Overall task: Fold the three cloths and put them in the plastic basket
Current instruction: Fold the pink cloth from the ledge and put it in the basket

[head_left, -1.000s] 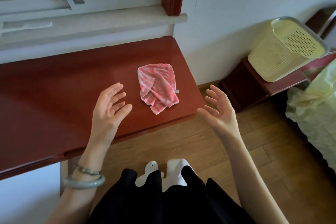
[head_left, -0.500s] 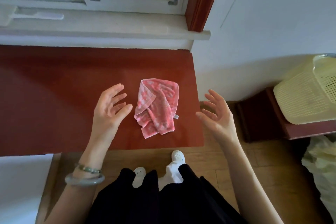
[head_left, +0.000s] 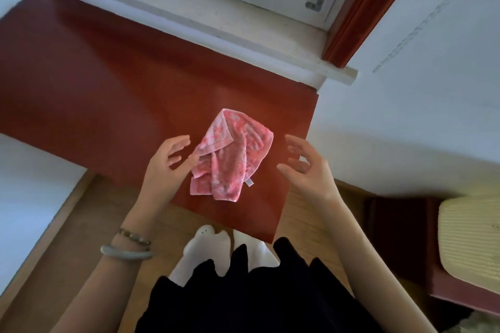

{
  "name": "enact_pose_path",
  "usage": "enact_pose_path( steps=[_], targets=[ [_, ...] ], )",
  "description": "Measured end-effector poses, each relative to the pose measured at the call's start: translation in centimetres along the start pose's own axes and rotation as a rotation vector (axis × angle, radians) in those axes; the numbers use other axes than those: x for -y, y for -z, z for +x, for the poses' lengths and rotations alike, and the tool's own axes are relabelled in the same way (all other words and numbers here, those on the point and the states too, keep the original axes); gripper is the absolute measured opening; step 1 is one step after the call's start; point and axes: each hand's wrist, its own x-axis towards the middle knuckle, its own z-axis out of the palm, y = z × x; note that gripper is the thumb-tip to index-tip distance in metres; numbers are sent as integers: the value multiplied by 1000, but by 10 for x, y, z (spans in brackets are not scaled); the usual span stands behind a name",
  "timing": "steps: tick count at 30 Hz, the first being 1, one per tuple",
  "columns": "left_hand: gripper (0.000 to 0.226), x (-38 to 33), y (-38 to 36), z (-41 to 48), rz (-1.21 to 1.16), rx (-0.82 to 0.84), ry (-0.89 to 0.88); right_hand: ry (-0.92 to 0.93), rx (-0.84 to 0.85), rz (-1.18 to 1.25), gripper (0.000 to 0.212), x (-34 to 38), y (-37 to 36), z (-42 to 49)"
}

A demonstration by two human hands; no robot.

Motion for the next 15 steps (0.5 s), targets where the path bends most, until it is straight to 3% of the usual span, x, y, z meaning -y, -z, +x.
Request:
enact_pose_path(
  steps=[7, 15],
  targets=[
    [36, 27, -10, 3, 229, -20, 54, 59, 95, -94, 44, -25, -20, 53],
    [32, 32, -67, 67, 577, 114, -180, 6, -7, -306, 21, -60, -33, 109]
  ],
)
